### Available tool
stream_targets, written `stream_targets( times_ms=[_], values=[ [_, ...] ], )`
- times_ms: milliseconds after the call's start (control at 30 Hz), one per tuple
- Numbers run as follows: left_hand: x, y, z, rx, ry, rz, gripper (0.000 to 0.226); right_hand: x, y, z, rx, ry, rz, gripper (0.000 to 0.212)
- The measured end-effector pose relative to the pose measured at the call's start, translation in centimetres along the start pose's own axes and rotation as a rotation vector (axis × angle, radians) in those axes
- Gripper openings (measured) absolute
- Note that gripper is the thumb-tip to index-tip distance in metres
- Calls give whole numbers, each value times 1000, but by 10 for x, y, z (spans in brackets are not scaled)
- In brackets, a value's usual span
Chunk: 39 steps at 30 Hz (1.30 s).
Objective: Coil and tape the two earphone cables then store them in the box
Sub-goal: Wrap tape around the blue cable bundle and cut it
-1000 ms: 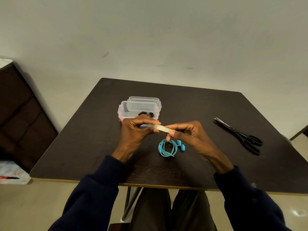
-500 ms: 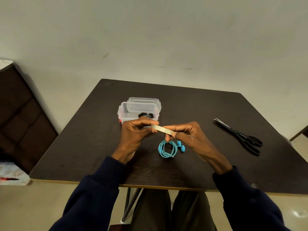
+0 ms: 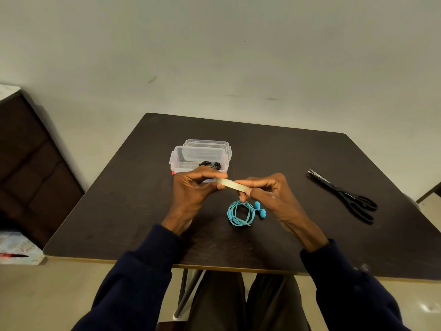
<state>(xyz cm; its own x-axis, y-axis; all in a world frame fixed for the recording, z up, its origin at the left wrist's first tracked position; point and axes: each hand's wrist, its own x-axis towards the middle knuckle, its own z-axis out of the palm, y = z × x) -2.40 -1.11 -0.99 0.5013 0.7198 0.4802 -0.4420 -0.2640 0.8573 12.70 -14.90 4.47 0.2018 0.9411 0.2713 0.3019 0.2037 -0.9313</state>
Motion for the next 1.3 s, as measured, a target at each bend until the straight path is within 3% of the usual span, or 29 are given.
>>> stream_targets(
  times_ms=[433,733,1100,1300],
  values=[
    [-2,-2,1,-85,-11,-59,26,-2,0,-13,32,-143,65,31],
    [1,-3,1,79,-26,58,26,-7,1,-5,91,5,52,32],
    [0,4,5,146,-24,114,25,-5,2,7,48,156,119,7],
    [-1,3,5,126,-29,89,26,-2,2,7,1,140,106,21]
  ],
)
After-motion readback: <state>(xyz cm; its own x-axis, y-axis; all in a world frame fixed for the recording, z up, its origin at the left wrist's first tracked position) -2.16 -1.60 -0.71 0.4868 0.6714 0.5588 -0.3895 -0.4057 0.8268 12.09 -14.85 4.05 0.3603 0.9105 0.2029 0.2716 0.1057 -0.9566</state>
